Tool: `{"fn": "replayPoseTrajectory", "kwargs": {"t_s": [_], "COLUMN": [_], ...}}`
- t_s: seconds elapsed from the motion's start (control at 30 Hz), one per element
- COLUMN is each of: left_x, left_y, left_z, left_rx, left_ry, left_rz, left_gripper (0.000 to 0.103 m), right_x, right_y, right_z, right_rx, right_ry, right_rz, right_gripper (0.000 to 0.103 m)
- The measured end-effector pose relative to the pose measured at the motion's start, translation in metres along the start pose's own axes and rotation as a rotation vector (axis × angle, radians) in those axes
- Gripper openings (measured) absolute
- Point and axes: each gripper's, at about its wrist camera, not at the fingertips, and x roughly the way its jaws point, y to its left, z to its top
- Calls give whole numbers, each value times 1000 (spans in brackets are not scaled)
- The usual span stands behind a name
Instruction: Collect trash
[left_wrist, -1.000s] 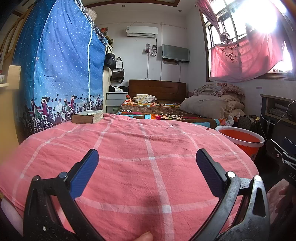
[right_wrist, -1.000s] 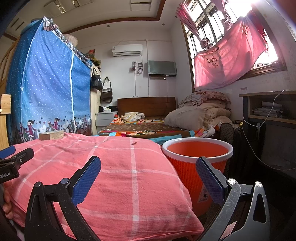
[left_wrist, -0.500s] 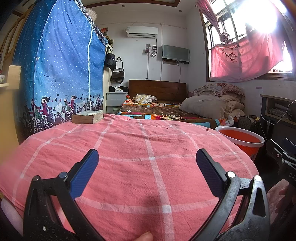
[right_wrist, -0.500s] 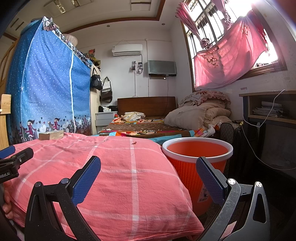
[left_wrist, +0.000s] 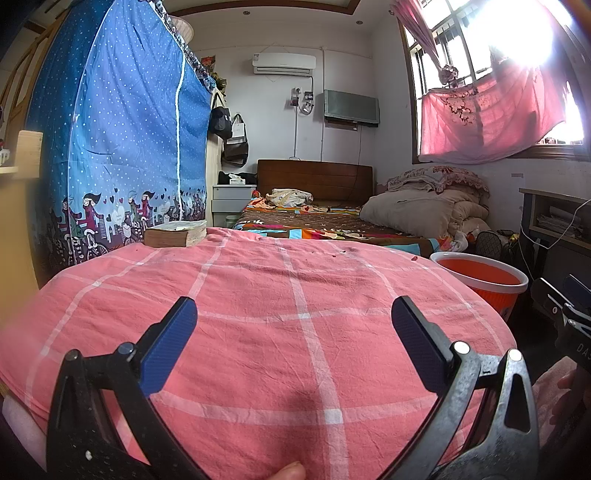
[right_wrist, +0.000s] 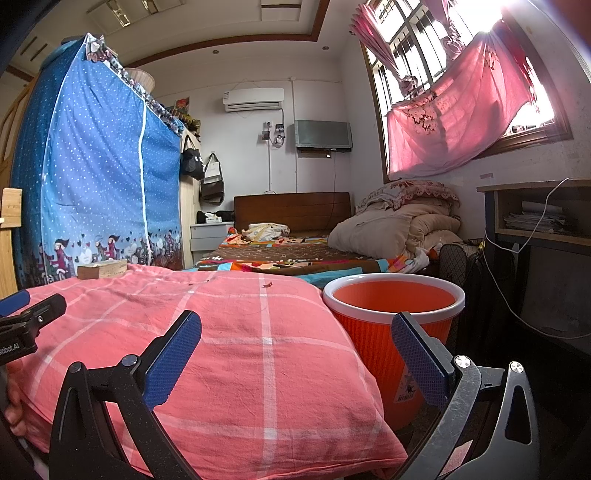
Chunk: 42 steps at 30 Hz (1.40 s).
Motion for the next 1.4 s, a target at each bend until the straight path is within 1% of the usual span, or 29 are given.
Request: {"fn": "replayPoseTrajectory", "kwargs": {"t_s": [1.4], "left_x": [1], "left_y": [2], "left_z": [0], "left_rx": [-4], "left_ry": [6], "left_rz": [1], "left_gripper": [103], "right_x": [0], "right_y": [0], "right_z": [1], "right_rx": [1], "right_ry": [1], "right_rz": [0], "right_gripper": [103]}}
